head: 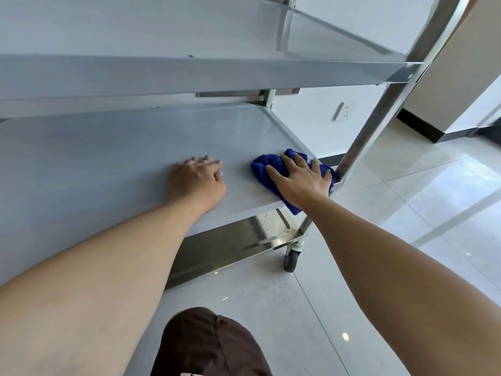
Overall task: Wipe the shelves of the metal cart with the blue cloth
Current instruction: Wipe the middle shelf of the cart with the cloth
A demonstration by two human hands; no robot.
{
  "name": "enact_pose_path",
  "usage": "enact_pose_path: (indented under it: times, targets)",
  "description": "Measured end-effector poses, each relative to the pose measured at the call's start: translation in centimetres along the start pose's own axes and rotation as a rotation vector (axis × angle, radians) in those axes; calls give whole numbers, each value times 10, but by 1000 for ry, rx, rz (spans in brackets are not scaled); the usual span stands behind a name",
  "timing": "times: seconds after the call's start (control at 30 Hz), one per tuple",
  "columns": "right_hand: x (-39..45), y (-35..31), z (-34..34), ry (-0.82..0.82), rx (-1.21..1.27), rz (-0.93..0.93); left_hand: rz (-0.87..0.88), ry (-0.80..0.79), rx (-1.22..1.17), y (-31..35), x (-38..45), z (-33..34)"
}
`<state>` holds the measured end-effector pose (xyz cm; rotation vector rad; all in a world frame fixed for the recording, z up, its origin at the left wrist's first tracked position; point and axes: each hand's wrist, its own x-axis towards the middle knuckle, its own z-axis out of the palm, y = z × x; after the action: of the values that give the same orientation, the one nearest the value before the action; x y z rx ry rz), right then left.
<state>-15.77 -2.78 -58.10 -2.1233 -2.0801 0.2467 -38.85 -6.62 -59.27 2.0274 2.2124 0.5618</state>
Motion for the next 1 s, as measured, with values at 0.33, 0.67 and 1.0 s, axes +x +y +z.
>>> enact_pose_path:
  times: [0.33,0.67,1.0]
  targets:
    - [-47,-74,20,16,-31,-140,-123,-167,-322,-13,5,-36]
    - [-100,-164,43,-48,-46,-372,-200,283,-53,-134,-68,-92]
    - [-177,-267,70,-88,-48,-701,-514,396,-42,-213,-150,-135]
